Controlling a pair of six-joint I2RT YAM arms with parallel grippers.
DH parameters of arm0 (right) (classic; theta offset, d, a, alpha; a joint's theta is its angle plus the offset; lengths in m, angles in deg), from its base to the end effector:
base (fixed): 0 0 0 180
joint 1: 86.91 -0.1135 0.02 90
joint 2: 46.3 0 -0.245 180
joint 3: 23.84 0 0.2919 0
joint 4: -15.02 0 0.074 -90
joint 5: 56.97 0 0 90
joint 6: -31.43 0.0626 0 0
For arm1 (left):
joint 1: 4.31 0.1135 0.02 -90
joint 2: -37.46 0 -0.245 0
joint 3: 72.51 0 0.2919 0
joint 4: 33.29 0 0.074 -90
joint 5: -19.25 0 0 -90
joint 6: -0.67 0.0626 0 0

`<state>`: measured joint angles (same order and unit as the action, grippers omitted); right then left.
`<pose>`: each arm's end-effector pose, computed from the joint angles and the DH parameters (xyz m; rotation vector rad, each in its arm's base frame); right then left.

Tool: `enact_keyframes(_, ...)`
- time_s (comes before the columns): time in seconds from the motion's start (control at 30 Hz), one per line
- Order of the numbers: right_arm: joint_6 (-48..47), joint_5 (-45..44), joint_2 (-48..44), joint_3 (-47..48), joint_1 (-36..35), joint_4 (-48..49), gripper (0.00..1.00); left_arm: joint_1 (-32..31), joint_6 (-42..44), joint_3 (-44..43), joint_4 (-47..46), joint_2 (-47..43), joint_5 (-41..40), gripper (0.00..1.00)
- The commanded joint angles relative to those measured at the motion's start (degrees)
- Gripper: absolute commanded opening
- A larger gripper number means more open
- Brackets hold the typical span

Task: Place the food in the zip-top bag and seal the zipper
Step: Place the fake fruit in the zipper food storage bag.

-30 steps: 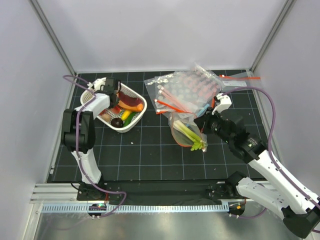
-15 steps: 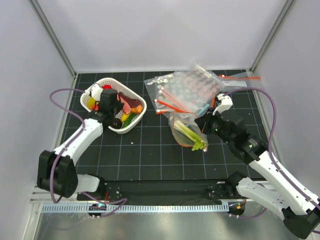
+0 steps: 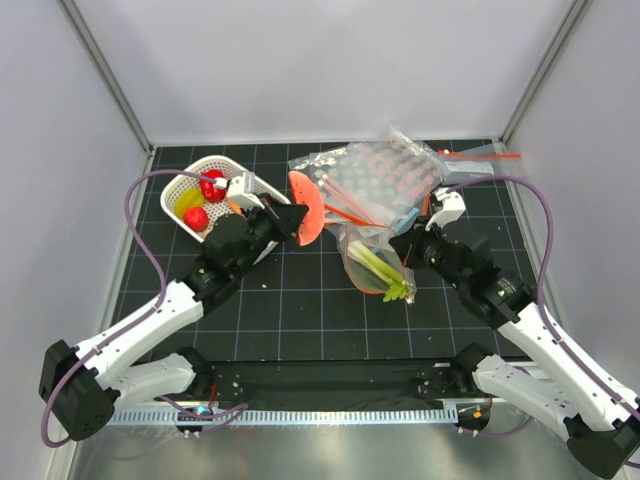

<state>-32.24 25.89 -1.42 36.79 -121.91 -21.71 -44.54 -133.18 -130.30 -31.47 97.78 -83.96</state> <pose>0.2129 0.1396 0.3169 -0.0649 1.9789 0.5875 0.2573 -0.1989 0.3032 -0.2386 1.7121 -0.9189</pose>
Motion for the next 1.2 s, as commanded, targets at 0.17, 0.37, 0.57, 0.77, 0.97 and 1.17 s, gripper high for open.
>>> enact_keyframes(0.17,0.22,1.77,-0.32,-0.26,0.2,4.73,0.01,-3.36,16.84,4.71,-25.51,-0.64,17.58,0.0)
enact_keyframes(0.37,0.22,1.86,0.56,-0.43,0.29,5.17,0.01,-8.02,26.09,5.41,-31.69,2.61,28.13,0.0)
enact_keyframes(0.57,0.39,3.97,1.61,-0.26,0.29,5.44,0.01,-14.43,40.86,7.79,-37.94,4.63,37.29,0.0)
enact_keyframes(0.77,0.57,6.17,1.7,-0.52,0.29,6.4,0.01,-16.29,46.65,7.17,-41.45,9.02,41.66,0.03)
enact_keyframes(0.97,0.66,6.43,1.88,-0.52,0.29,6.49,0.01,-16.37,49.39,3.4,-45.23,17.9,41.07,0.0)
enact_keyframes(1.17,1.27,8.72,1.44,-0.35,0.2,6.41,0.01,-16.29,54.83,4.53,-47.08,18.53,41.6,0.0)
